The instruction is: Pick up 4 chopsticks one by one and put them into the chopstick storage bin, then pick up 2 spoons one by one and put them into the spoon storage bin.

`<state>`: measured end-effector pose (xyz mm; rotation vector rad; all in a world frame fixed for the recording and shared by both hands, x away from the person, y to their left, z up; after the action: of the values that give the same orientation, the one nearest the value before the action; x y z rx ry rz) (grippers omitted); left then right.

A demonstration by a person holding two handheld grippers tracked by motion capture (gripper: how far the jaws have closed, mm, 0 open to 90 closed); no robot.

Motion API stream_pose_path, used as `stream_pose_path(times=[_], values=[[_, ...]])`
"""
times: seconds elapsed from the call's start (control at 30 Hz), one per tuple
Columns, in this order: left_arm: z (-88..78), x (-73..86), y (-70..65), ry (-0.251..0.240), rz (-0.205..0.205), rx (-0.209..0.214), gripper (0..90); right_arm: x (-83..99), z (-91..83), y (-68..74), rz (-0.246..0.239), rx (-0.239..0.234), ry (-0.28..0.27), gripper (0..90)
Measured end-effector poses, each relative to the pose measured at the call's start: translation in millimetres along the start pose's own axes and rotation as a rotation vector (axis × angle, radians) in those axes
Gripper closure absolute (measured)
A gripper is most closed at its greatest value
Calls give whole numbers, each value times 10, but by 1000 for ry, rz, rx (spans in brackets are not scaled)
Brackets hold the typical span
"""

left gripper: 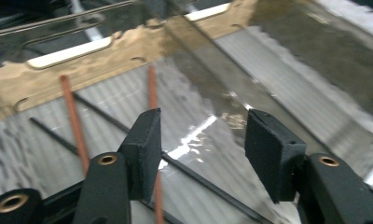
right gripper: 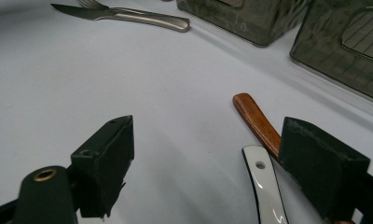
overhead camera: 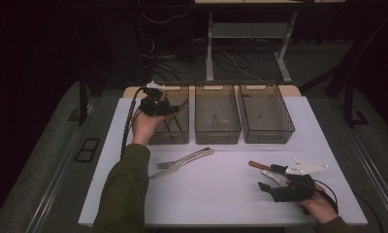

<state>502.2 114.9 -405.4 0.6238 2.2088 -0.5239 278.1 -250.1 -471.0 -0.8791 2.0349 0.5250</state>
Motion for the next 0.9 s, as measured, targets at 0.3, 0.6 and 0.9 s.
stream_pose_path(times=[0.3, 0.6, 0.9], values=[[-260, 177, -395, -41, 75, 92, 359, 18, -17, 1, -4, 9, 5, 179], [-434, 396, -778, -52, 151, 150, 302, 19, -22, 9, -2, 9, 4, 179], [-559, 671, -958, -82, 195, 179, 185, 21, -21, -4, 0, 13, 5, 179]])
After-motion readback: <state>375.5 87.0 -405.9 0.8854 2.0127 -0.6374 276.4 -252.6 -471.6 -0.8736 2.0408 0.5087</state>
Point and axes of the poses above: each handheld gripper's, and its own axes: z roughly forward along the jaws, x roughly out of its underside, y roughly to its left, the point moved 6 cm from there along z, roughly forward along the jaws, and after that the axes turned 3 degrees about -z, right-handed, at the moved point
